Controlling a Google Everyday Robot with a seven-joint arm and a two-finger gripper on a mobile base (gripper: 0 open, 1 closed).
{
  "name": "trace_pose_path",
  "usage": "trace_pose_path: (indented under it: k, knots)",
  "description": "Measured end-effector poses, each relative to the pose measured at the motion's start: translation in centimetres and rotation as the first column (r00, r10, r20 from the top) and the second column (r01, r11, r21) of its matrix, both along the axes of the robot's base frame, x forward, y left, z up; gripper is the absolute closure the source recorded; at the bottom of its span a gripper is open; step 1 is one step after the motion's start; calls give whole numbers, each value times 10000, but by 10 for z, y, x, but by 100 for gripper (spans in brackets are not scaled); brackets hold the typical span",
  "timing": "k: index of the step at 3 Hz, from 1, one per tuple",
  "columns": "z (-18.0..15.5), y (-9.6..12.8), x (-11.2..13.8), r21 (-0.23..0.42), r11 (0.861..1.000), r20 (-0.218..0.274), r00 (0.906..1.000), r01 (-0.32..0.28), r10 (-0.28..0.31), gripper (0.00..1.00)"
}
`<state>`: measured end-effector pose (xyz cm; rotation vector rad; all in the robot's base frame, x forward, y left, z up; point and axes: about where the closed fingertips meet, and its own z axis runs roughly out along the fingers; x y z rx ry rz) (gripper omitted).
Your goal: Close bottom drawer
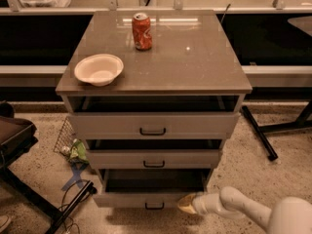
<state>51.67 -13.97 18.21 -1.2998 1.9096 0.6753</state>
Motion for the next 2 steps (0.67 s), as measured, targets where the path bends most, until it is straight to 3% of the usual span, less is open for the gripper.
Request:
trace_pose_path:
  k: [1, 2]
  knots:
    - [-2, 3, 7, -8, 10000, 7, 10000, -1, 1, 100]
    - [-7, 17, 82, 163, 9998, 168, 9998, 73, -76, 100]
